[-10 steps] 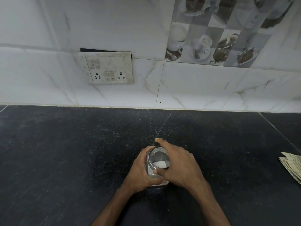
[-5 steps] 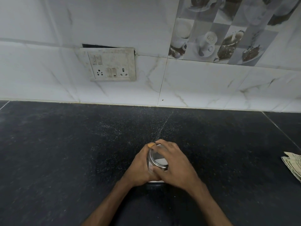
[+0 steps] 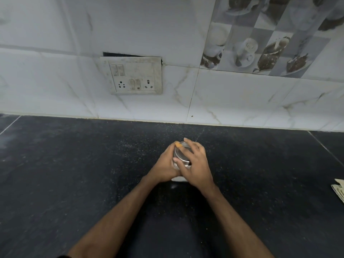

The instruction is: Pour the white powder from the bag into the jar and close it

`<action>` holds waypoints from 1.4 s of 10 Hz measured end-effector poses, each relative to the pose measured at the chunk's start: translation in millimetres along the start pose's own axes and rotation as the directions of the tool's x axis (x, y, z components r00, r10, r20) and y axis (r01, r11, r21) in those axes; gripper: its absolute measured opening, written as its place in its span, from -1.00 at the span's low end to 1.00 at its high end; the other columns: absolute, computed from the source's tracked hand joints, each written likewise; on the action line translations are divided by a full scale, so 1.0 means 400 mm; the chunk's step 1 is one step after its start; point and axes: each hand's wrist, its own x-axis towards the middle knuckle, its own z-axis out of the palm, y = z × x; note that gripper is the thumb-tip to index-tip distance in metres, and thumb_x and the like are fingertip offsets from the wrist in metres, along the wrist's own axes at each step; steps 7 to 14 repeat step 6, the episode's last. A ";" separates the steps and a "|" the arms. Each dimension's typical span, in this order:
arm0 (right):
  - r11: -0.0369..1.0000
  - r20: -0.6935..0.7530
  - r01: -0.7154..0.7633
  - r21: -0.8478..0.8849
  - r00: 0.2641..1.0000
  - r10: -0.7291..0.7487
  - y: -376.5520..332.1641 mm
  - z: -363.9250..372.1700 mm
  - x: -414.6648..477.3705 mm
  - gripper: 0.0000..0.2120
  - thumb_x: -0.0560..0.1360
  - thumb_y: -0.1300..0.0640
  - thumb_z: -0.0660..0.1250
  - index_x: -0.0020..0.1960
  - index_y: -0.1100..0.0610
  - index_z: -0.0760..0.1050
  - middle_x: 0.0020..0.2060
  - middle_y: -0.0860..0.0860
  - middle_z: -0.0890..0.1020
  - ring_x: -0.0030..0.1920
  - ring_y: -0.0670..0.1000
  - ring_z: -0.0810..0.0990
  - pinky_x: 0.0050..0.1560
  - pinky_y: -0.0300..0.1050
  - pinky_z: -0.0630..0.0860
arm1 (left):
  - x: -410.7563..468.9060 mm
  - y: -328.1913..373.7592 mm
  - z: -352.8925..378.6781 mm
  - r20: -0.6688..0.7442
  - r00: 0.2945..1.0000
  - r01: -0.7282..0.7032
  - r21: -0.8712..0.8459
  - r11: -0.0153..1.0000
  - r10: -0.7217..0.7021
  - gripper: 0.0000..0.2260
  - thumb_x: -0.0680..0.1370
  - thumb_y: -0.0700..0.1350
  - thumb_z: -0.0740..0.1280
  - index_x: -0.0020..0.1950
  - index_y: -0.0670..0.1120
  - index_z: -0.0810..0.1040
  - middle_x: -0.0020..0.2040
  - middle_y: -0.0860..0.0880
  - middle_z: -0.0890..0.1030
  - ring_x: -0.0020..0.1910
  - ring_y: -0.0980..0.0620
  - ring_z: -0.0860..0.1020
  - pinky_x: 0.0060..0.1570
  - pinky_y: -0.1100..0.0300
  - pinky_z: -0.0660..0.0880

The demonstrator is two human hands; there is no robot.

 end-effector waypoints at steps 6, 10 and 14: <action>0.971 0.145 -0.048 -0.232 0.986 0.084 0.007 -0.050 0.104 -0.18 0.44 -0.52 -0.01 0.60 -0.16 0.04 0.63 0.01 0.04 0.62 0.17 -0.10 0.53 0.33 -0.07 | 0.062 0.073 -0.072 0.074 0.986 0.089 0.529 0.844 -0.151 0.33 0.24 0.26 0.60 0.62 -0.09 -0.30 0.65 -0.02 -0.19 0.62 -0.06 -0.18 0.55 -0.26 -0.11; 0.971 0.145 -0.048 -0.232 0.986 0.084 0.007 -0.050 0.104 -0.18 0.44 -0.52 -0.01 0.60 -0.16 0.04 0.63 0.01 0.04 0.62 0.17 -0.10 0.53 0.33 -0.07 | 0.062 0.073 -0.072 0.074 0.986 0.089 0.529 0.844 -0.151 0.33 0.24 0.26 0.60 0.62 -0.09 -0.30 0.65 -0.02 -0.19 0.62 -0.06 -0.18 0.55 -0.26 -0.11; 0.971 0.145 -0.048 -0.232 0.986 0.084 0.007 -0.050 0.104 -0.18 0.44 -0.52 -0.01 0.60 -0.16 0.04 0.63 0.01 0.04 0.62 0.17 -0.10 0.53 0.33 -0.07 | 0.062 0.073 -0.072 0.074 0.986 0.089 0.529 0.844 -0.151 0.33 0.24 0.26 0.60 0.62 -0.09 -0.30 0.65 -0.02 -0.19 0.62 -0.06 -0.18 0.55 -0.26 -0.11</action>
